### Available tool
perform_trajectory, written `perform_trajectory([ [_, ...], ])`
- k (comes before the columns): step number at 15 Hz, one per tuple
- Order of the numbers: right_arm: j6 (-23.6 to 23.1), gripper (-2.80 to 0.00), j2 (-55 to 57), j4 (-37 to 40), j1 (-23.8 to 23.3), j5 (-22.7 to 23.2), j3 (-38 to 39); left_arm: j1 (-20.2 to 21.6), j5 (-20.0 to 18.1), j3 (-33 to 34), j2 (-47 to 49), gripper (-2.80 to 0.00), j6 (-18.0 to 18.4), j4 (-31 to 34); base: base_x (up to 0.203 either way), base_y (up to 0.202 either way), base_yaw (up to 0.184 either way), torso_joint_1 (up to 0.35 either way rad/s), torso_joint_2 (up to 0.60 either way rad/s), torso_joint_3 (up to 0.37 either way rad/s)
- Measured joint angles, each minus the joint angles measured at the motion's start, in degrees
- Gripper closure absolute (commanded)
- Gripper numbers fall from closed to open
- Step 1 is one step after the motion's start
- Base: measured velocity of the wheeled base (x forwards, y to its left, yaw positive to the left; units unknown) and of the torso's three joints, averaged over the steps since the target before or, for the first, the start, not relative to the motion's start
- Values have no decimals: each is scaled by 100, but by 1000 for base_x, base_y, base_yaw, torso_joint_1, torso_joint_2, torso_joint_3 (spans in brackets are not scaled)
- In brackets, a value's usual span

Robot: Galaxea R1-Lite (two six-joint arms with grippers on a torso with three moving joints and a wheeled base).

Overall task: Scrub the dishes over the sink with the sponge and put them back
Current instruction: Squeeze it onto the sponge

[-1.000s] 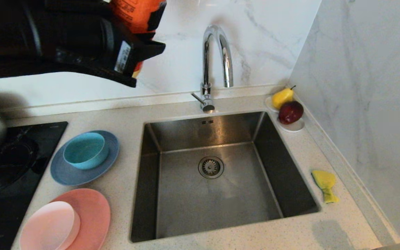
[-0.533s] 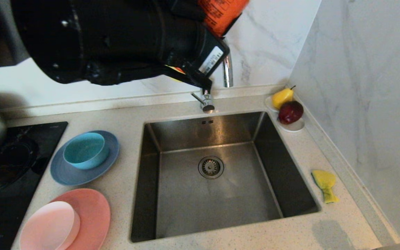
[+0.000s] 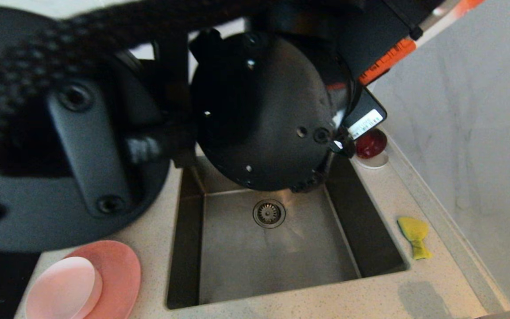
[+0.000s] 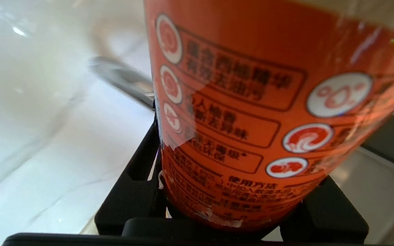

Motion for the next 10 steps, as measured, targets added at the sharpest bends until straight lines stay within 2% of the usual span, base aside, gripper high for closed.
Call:
perform_trajectory([
  [5,0,0,0,0,0,2,0,-305,153,77,562,0,-104,-26,0,0,0,0,0,0],
  [10,-2,0,0,2,0,0,0,-417,313,173,1110,0,-384,-36,0,0,0,0,0,0],
])
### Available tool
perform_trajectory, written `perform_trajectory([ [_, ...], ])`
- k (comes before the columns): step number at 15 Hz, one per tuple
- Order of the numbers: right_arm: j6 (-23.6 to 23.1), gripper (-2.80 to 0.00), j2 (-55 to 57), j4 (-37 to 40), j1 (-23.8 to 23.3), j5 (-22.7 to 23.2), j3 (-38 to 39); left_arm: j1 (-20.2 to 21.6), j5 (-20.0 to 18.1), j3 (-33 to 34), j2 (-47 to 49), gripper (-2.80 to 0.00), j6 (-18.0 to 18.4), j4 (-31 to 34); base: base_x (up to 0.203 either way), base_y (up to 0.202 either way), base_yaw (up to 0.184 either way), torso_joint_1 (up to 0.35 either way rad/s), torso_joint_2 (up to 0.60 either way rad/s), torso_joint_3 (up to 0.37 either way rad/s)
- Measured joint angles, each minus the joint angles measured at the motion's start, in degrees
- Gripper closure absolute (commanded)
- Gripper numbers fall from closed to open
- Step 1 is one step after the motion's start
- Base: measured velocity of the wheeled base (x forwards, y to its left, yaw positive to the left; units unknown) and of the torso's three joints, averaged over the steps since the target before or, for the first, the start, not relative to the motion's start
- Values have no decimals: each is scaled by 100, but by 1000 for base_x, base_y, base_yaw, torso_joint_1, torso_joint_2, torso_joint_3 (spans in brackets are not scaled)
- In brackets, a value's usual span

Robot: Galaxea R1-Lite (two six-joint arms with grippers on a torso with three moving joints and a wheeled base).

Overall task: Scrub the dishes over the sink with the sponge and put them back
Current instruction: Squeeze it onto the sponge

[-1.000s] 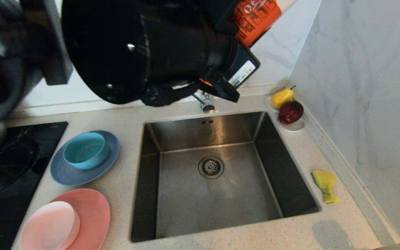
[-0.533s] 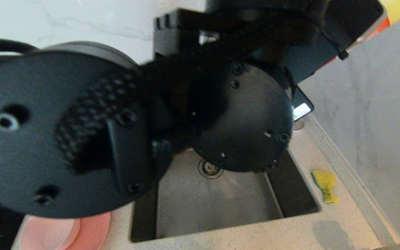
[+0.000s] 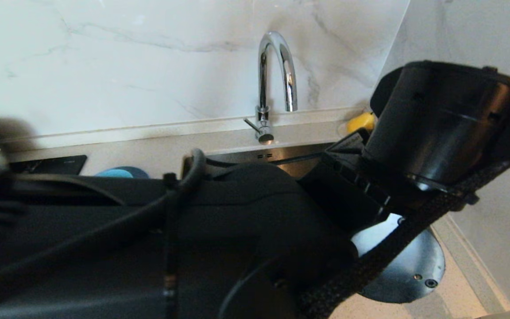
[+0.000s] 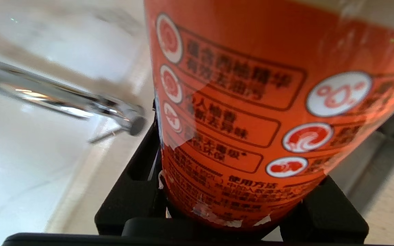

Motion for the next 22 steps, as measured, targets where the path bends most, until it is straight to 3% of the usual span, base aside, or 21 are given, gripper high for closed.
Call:
perform_trajectory([
  [4,0,0,0,0,0,0,0,-15,13,74,446,0,-158,12,0,0,0,0,0,0],
  [10,2,0,0,0,0,-2,0,-17,129,23,1014,0,95,101,0,0,0,0,0,0],
  [14,2,0,0,0,0,0,0,-6,780,22,1385,0,415,109,0,0,0,0,0,0],
  [18,2,0,0,-2,0,0,0,-6,1058,-69,1630,0,440,625,0,0,0,0,0,0],
  [22,0,0,0,0,0,0,0,-7,1134,-414,1897,0,660,713,0,0,0,0,0,0],
])
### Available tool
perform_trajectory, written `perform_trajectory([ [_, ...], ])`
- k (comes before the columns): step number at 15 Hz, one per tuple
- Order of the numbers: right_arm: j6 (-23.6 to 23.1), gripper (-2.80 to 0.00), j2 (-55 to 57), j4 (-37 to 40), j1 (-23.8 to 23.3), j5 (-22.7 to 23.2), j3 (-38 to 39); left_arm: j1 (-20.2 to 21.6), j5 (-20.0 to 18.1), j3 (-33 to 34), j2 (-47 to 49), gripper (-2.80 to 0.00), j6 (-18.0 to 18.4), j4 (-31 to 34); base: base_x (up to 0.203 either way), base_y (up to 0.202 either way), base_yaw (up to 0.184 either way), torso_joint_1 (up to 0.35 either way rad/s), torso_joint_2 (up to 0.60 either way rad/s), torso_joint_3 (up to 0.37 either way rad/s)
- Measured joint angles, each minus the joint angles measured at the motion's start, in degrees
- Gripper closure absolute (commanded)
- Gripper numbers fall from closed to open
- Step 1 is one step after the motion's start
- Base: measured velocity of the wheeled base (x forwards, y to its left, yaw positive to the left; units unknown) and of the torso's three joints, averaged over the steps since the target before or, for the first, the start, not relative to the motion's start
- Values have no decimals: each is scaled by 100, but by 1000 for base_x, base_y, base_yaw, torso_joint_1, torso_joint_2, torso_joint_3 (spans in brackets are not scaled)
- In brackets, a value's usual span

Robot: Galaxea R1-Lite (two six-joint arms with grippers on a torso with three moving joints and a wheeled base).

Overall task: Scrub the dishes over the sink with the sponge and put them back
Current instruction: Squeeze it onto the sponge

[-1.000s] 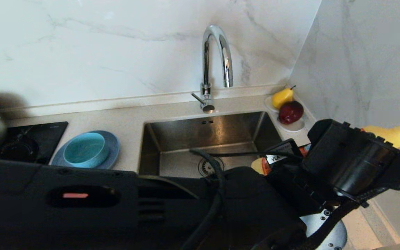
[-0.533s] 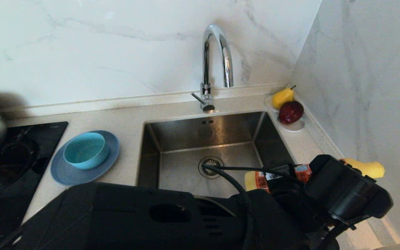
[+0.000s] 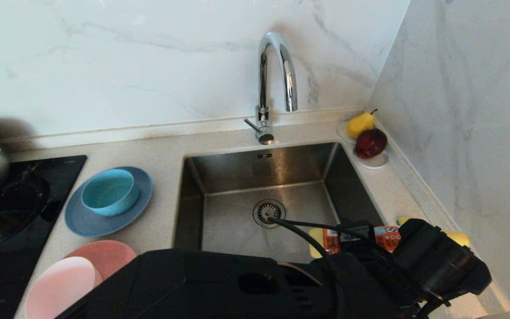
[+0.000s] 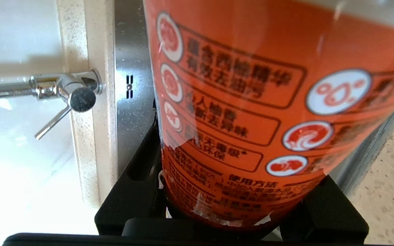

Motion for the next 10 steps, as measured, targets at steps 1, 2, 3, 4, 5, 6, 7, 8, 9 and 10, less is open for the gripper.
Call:
perform_trajectory([
  [1,0,0,0,0,0,0,0,0,94,-108,88,0,28,-1,0,0,0,0,0,0],
  [2,-1,0,0,0,0,0,0,0,198,-196,165,0,48,18,0,0,0,0,0,0],
  [3,0,0,0,0,0,0,0,0,247,-280,229,0,75,119,0,0,0,0,0,0],
  [4,0,0,0,1,0,1,0,0,267,-336,275,0,84,285,0,0,0,0,0,0],
  [5,0,0,0,0,0,0,0,0,338,-361,311,0,89,516,0,0,0,0,0,0],
  [6,0,0,0,-2,0,0,0,0,415,-380,354,0,89,669,0,0,0,0,0,0],
  [7,0,0,0,-2,0,0,0,0,470,-393,394,0,89,667,0,0,0,0,0,0],
  [8,0,0,0,0,0,0,0,0,514,-402,431,0,89,660,0,0,0,0,0,0],
  [9,2,0,0,-2,0,0,0,1,562,-402,478,0,89,664,0,0,0,0,0,0],
  [10,2,0,0,-1,0,-1,0,2,604,-402,525,0,89,648,0,0,0,0,0,0],
])
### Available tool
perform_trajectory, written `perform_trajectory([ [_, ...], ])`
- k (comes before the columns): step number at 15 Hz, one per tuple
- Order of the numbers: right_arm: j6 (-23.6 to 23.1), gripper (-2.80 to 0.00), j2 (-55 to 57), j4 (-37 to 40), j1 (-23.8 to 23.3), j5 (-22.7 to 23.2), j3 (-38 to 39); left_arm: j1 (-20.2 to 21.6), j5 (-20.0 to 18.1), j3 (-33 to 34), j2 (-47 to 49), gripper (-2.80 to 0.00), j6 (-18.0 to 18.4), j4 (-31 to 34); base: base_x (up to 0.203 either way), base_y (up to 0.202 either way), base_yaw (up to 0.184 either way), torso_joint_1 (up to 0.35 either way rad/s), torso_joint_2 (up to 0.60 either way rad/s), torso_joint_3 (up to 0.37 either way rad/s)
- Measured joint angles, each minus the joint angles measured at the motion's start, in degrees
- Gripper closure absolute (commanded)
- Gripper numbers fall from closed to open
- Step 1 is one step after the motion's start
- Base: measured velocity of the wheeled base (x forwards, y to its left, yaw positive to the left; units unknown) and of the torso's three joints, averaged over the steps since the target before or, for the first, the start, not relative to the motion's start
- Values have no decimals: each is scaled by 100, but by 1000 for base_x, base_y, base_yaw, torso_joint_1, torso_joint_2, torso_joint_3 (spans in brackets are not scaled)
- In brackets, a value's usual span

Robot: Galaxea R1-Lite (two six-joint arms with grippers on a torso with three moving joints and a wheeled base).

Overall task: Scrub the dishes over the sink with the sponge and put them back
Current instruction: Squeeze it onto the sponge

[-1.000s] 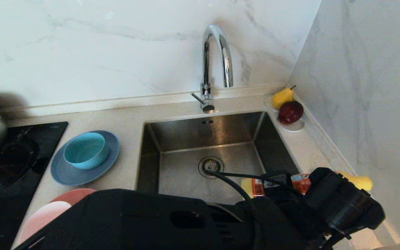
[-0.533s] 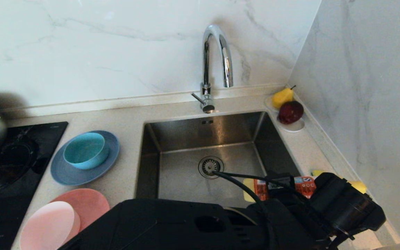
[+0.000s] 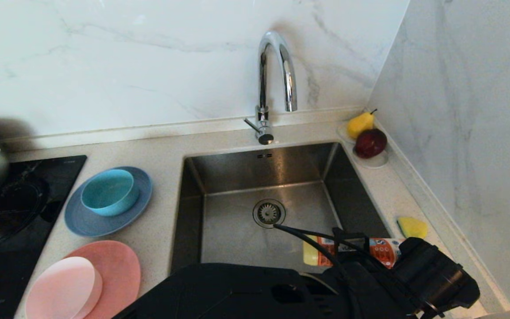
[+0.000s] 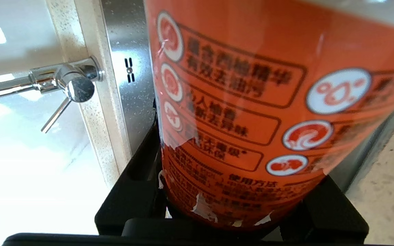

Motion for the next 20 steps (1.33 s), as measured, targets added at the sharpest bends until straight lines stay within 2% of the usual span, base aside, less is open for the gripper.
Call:
perform_trajectory([
  [9,0,0,0,1,0,-1,0,21,26,-27,290,0,87,-178,0,0,0,0,0,0],
  [14,-2,0,0,1,0,1,0,23,75,-68,363,0,327,-235,0,0,0,0,0,0],
  [20,0,0,0,1,0,-1,0,23,185,-79,449,0,352,-231,0,0,0,0,0,0],
])
